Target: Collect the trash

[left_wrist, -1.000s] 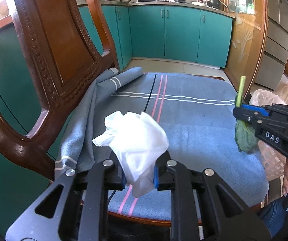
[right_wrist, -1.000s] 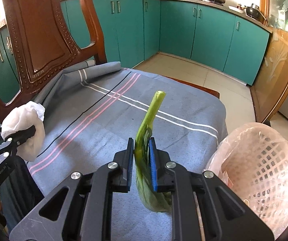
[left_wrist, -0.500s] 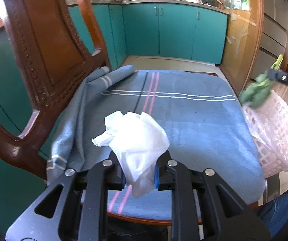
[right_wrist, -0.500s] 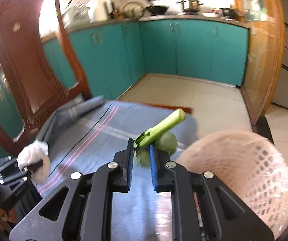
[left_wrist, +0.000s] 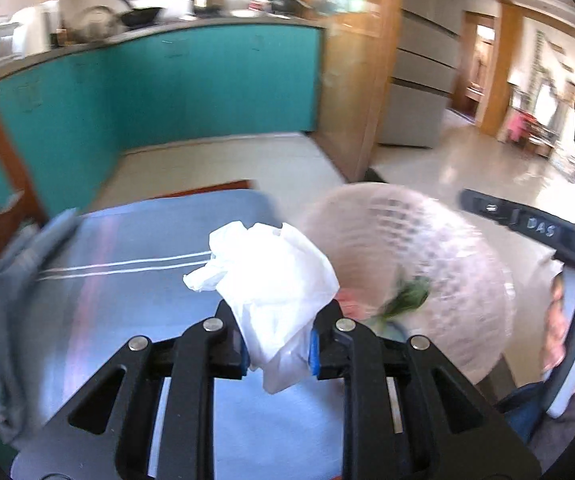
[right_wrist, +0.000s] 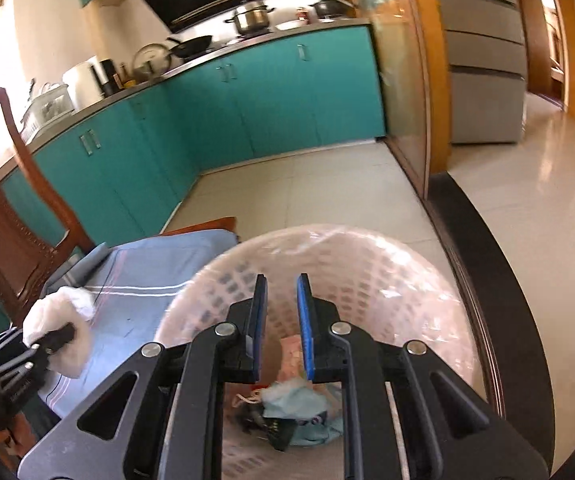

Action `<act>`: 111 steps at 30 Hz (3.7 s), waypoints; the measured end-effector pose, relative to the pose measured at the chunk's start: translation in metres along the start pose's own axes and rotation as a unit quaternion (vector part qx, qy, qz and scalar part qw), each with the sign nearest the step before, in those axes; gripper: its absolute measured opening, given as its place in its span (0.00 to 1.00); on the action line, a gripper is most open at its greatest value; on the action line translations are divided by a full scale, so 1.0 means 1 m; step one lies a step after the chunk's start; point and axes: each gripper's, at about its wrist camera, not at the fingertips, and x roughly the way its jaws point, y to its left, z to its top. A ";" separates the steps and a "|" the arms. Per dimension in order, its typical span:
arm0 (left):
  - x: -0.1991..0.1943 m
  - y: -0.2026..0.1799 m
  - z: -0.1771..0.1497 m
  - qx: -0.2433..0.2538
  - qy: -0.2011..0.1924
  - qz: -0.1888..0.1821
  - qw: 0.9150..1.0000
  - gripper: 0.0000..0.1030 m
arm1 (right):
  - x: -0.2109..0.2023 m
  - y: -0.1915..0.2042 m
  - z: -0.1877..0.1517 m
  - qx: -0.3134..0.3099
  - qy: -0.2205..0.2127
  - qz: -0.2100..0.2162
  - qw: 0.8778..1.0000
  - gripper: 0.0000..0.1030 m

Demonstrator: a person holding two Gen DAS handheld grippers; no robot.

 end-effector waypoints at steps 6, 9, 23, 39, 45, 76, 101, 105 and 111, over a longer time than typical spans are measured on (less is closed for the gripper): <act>0.033 -0.058 0.008 0.033 0.023 -0.063 0.997 0.31 | -0.007 -0.020 0.000 0.035 -0.016 -0.012 0.999 0.16; 0.049 -0.070 0.008 0.040 0.034 -0.079 0.995 0.56 | -0.009 -0.036 -0.001 0.071 -0.017 -0.022 0.997 0.26; 0.016 -0.046 0.000 0.038 -0.013 0.014 0.999 0.92 | -0.007 -0.033 -0.001 0.084 -0.024 -0.038 0.995 0.78; -0.166 0.056 -0.079 -0.014 -0.093 0.146 0.985 0.97 | -0.123 0.095 -0.097 -0.067 -0.129 -0.070 0.987 0.97; -0.222 0.070 -0.105 -0.022 -0.125 0.156 0.980 0.97 | -0.166 0.140 -0.120 -0.104 -0.145 -0.085 0.980 0.97; -0.259 0.080 -0.123 -0.029 -0.146 0.148 0.978 0.97 | -0.224 0.190 -0.140 -0.132 -0.189 -0.108 0.967 0.97; -0.252 0.083 -0.118 -0.029 -0.139 0.145 0.979 0.97 | -0.221 0.188 -0.137 -0.131 -0.185 -0.110 0.968 0.97; -0.248 0.087 -0.116 -0.032 -0.134 0.145 0.980 0.97 | -0.215 0.188 -0.135 -0.132 -0.180 -0.111 0.968 0.97; -0.241 0.096 -0.108 -0.034 -0.125 0.145 0.981 0.97 | -0.203 0.189 -0.130 -0.129 -0.172 -0.117 0.970 0.97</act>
